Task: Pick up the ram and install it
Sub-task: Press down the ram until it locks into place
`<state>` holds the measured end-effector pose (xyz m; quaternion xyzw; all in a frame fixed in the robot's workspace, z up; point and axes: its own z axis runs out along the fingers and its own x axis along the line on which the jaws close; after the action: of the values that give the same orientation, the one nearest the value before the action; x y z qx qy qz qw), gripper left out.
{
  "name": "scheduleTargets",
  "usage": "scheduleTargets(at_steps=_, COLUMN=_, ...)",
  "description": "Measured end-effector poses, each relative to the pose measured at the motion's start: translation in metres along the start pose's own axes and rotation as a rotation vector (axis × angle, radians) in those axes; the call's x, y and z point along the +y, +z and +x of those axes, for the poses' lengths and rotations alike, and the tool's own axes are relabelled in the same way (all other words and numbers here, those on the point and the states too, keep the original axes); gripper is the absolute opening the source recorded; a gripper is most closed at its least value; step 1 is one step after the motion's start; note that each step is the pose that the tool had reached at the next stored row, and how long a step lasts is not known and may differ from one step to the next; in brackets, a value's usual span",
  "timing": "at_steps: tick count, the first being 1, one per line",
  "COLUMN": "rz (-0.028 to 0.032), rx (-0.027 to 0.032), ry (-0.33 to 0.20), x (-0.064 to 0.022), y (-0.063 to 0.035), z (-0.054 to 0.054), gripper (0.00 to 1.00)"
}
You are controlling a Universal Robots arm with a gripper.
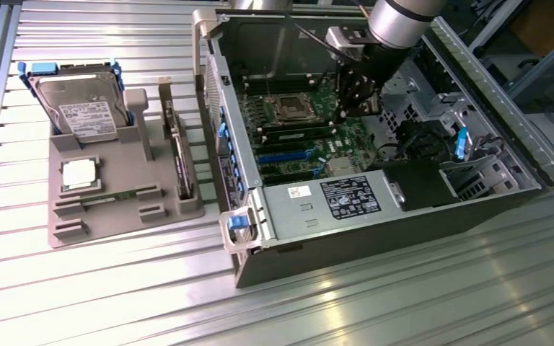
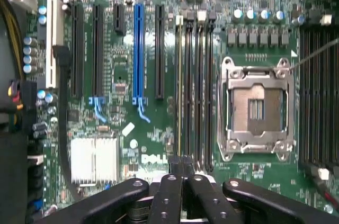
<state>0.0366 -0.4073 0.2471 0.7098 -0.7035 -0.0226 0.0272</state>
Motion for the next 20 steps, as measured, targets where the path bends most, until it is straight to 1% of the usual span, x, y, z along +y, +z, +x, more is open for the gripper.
scheduleTargets(at_steps=2, rz=0.0000, rx=0.0000, ry=0.000, x=-0.0081, y=-0.0029, z=0.000, gripper=0.10)
scheduleTargets(at_steps=6, rz=0.0000, rx=0.0002, ry=0.000, x=-0.0282, y=-0.0108, z=0.000, gripper=0.10)
scheduleTargets(at_steps=7, rz=0.0000, rx=-0.0001, ry=0.000, x=-0.0311, y=-0.0143, z=0.000, gripper=0.10)
scheduleTargets(at_steps=8, rz=0.0000, rx=-0.0001, ry=0.000, x=-0.0337, y=-0.0202, z=0.000, gripper=0.10)
scheduleTargets(at_steps=9, rz=0.0000, rx=-0.0002, ry=0.000, x=-0.0346, y=-0.0240, z=0.000, gripper=0.10)
scheduleTargets(at_steps=10, rz=0.0000, rx=0.0000, ry=0.000, x=-0.0345, y=-0.0322, z=0.001, gripper=0.10)
scheduleTargets(at_steps=11, rz=0.0000, rx=-0.0003, ry=0.000, x=-0.0343, y=-0.0360, z=0.001, gripper=0.10)
scheduleTargets(at_steps=20, rz=0.0000, rx=-0.0003, ry=0.000, x=-0.0343, y=-0.0364, z=0.001, gripper=0.10)
